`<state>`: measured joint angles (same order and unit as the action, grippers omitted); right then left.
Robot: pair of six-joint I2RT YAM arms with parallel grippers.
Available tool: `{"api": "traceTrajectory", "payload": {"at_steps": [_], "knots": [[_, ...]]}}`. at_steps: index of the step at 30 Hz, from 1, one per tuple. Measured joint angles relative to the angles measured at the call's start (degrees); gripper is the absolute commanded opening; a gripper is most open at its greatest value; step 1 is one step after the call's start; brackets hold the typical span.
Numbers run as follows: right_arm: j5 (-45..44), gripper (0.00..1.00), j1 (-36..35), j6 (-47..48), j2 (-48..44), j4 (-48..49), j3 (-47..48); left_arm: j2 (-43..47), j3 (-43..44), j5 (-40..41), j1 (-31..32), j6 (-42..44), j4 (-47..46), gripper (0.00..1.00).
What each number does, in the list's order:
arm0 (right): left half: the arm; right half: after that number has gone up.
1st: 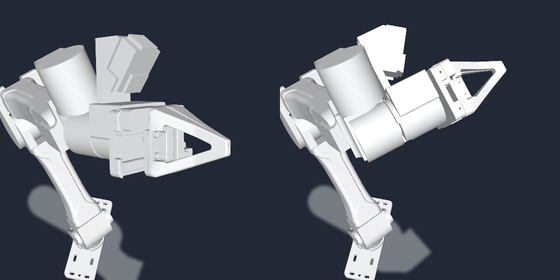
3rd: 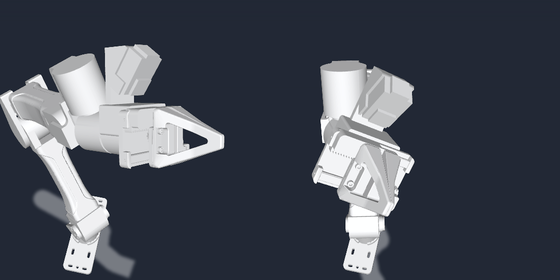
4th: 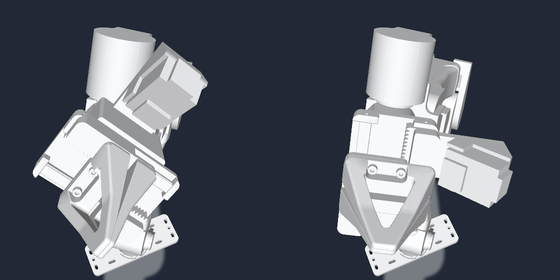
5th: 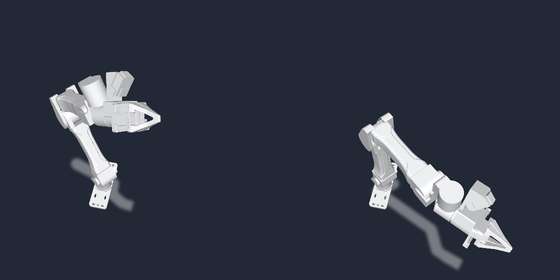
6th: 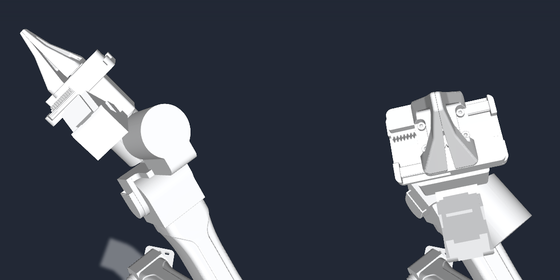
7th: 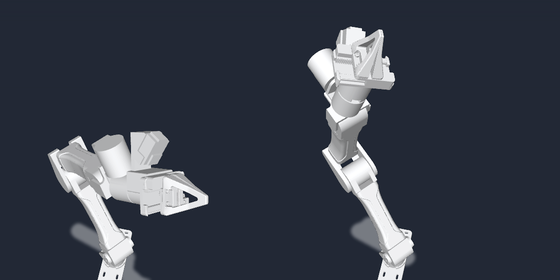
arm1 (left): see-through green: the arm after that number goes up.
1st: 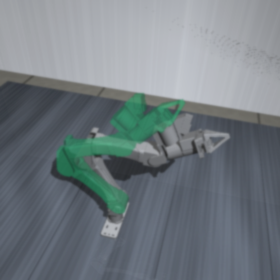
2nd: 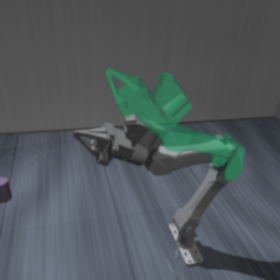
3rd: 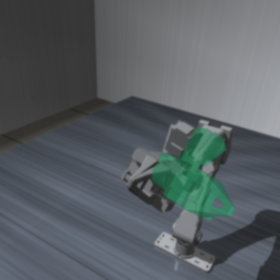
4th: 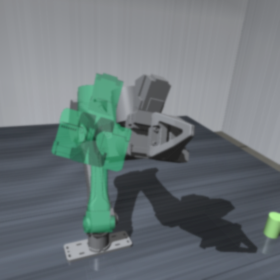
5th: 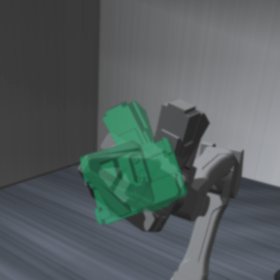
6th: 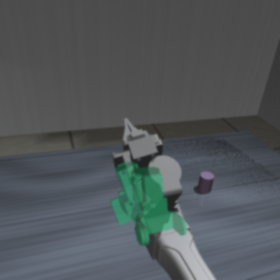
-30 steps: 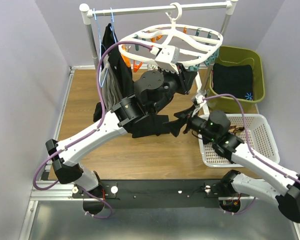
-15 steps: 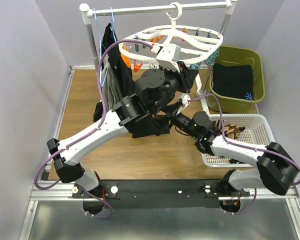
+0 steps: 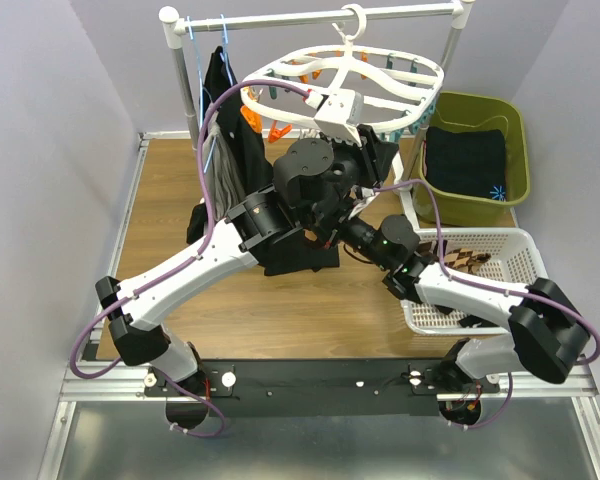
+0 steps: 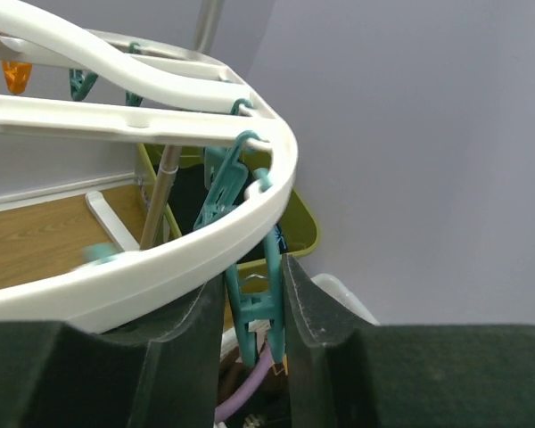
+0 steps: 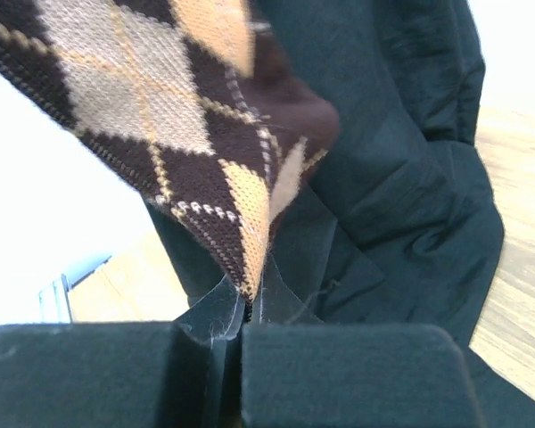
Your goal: Remove the socks clipped to the hanger
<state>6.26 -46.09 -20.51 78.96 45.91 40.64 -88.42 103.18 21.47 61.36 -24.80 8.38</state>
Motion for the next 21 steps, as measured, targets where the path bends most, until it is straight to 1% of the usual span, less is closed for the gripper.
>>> {"api": "traceTrajectory", "payload": {"at_steps": [2,3,4,8,15,19,21], "knots": [[-0.6,0.01,0.0,-0.4,-1.8,-1.3,-0.4,0.0,0.0,0.0,0.0,-0.2,0.4,0.48],[-1.0,0.01,0.0,-0.5,-2.8,-2.0,-0.5,0.1,-0.1,-0.1,0.1,-0.3,1.0,0.55],[-1.3,0.01,0.0,-0.5,-3.6,-2.4,-0.7,0.3,-0.3,-0.6,0.2,-0.5,1.2,0.55],[-2.8,0.01,0.0,-0.4,-6.2,-3.7,-2.2,1.6,-2.5,-1.5,1.0,-1.4,2.5,0.55],[-4.2,0.01,0.0,-0.4,-6.4,-7.1,-4.5,7.0,-4.8,-2.0,1.4,-2.9,6.7,0.55],[-4.2,0.01,0.0,-0.4,-6.5,-8.4,-4.5,12.3,-7.3,-0.9,1.7,-3.4,8.5,0.52],[-4.2,0.01,0.0,-0.4,-6.6,-9.3,-4.5,14.7,-8.7,0.9,1.7,-3.5,9.6,0.49]]}}
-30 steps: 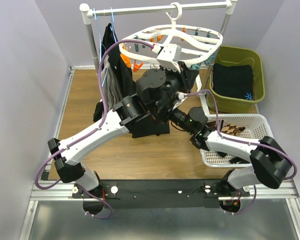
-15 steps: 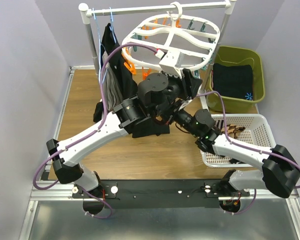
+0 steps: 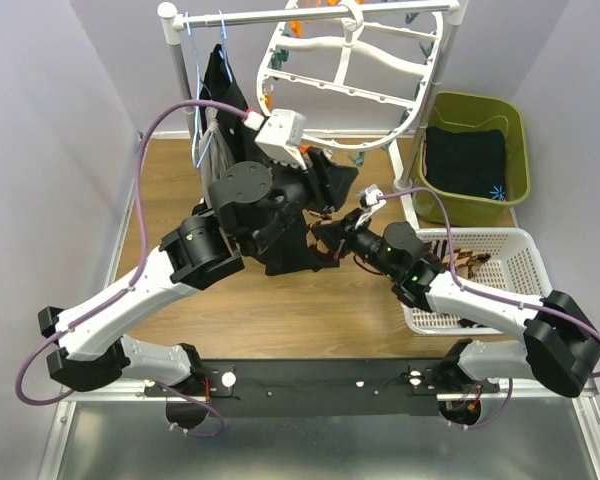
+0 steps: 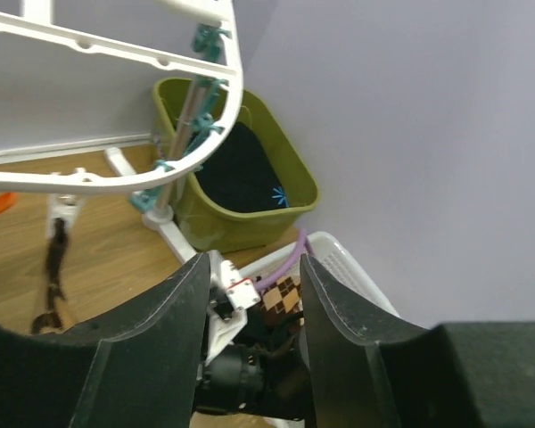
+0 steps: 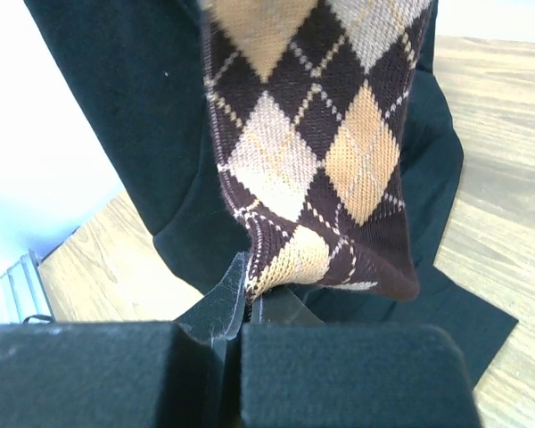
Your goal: Remove the socks clipped to the hanger
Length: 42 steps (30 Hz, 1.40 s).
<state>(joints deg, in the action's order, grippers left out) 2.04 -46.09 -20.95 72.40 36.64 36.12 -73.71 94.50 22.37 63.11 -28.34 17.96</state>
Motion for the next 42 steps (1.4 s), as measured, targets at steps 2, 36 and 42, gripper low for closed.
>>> {"api": "traceTrajectory", "payload": {"at_steps": [2,36,42], "knots": [[0.0,0.01,0.0,0.0,-0.2,-0.8,0.0,1.7,-1.1,2.2,0.0,0.0,1.2,0.49],[3.4,0.01,0.0,2.0,-15.5,-11.4,-4.0,-0.4,-2.8,6.7,-5.6,4.8,8.9,0.67],[3.6,0.01,0.0,2.6,-17.8,-13.2,-4.2,-2.1,-3.3,4.5,-9.2,4.8,8.7,0.67]]}}
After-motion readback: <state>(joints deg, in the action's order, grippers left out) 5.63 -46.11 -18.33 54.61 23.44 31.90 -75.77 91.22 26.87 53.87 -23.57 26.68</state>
